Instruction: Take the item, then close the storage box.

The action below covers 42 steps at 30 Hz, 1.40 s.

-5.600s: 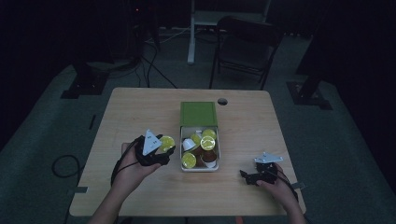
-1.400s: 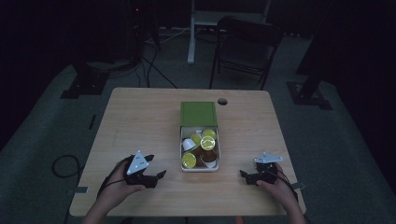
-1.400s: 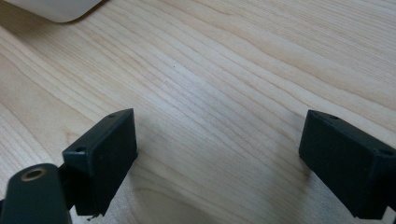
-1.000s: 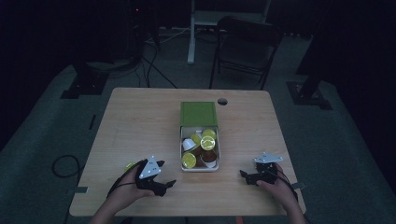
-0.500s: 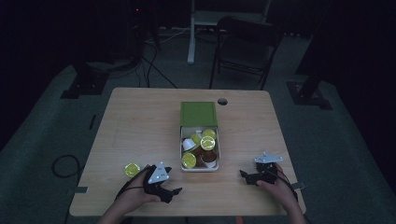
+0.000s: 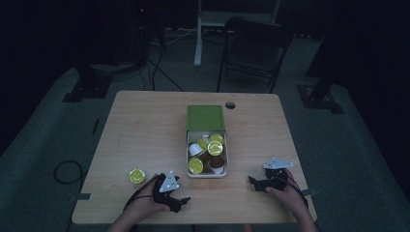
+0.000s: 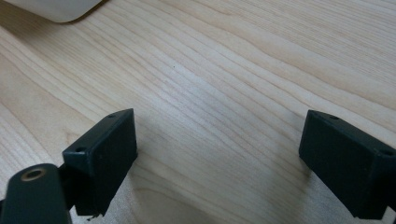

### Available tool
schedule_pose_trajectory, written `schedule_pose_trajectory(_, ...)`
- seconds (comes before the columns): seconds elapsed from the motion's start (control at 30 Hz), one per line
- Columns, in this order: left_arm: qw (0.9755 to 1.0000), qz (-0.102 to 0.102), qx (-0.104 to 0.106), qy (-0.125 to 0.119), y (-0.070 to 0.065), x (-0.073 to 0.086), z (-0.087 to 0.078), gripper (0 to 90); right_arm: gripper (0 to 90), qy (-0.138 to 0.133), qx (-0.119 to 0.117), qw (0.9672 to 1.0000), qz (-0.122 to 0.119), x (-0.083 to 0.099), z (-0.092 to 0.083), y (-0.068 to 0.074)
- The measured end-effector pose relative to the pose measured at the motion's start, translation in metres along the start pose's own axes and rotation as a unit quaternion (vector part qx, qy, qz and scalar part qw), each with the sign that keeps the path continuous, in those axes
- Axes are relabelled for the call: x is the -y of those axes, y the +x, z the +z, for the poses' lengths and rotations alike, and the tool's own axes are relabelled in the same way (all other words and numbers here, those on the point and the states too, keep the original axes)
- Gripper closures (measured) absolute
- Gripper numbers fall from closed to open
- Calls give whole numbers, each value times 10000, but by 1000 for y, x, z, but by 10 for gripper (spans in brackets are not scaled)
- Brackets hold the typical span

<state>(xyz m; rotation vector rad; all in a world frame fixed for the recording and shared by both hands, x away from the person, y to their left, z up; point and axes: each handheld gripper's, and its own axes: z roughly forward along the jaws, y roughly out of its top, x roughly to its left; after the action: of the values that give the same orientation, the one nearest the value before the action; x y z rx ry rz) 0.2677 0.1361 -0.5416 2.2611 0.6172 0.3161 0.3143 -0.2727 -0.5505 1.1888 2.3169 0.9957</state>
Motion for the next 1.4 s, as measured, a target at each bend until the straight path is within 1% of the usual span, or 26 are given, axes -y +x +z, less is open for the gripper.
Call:
schedule_pose_trajectory(0.13,10000,-3,-7,78,1,2,2,143,108,0,0,10000,0,0,0,0)
schedule_pose_trajectory(0.23,10000,-27,-11,70,1,2,3,143,109,-1,1,10000,2,0,0,0)
schedule_pose_trajectory(0.3,10000,-8,-1,72,1,2,3,143,108,1,2,10000,-2,0,0,0)
schedule_pose_trajectory(0.37,10000,-9,9,44,1,1,3,143,108,-1,5,10000,6,0,0,0)
schedule_pose_trajectory(0.43,10000,-60,2,1,2,0,2,144,108,-1,22,10000,18,0,0,1)
schedule_pose_trajectory(0.53,10000,-74,-35,-20,3,0,1,144,109,-3,-3,10000,10,-1,1,3)
schedule_pose_trajectory(0.57,9999,-100,-62,-71,4,-2,-1,144,108,-5,-14,10000,-4,-1,1,4)
schedule_pose_trajectory(0.6,9999,-107,-74,-94,5,-3,-1,144,121,18,-98,9999,-64,-3,2,9)
schedule_pose_trajectory(0.63,9999,-101,-86,-109,6,-3,-2,144,134,22,-120,9999,-111,-4,2,10)
schedule_pose_trajectory(0.73,9997,-134,-134,-173,7,-5,-3,144,132,26,-178,9998,-113,-5,2,13)
schedule_pose_trajectory(0.77,9994,-157,-146,-269,9,-6,-5,144,131,14,-208,9997,-146,-6,2,15)
schedule_pose_trajectory(0.83,9990,-216,-151,-347,10,-8,-6,144,131,-37,-232,9995,-205,-9,1,18)
schedule_pose_trajectory(1.0,9985,-208,-196,-464,13,-13,-10,144,130,-183,-386,9989,-202,-15,-5,24)
schedule_pose_trajectory(1.07,9981,-254,-234,-517,14,-15,-11,148,130,-242,-435,9985,-232,-18,-7,27)
schedule_pose_trajectory(1.13,9978,-245,-250,-559,15,-17,-12,150,130,-298,-492,9980,-263,-21,-8,29)
schedule_pose_trajectory(1.27,9971,-298,-279,-648,17,-22,-14,151,129,-488,-689,9960,-300,-30,-13,36)
schedule_pose_trajectory(1.3,9969,-283,-301,-666,18,-22,-15,151,128,-540,-739,9953,-308,-33,-14,38)
schedule_pose_trajectory(1.4,9965,-301,-280,-726,19,-25,-16,151,128,-662,-863,9935,-342,-40,-17,42)
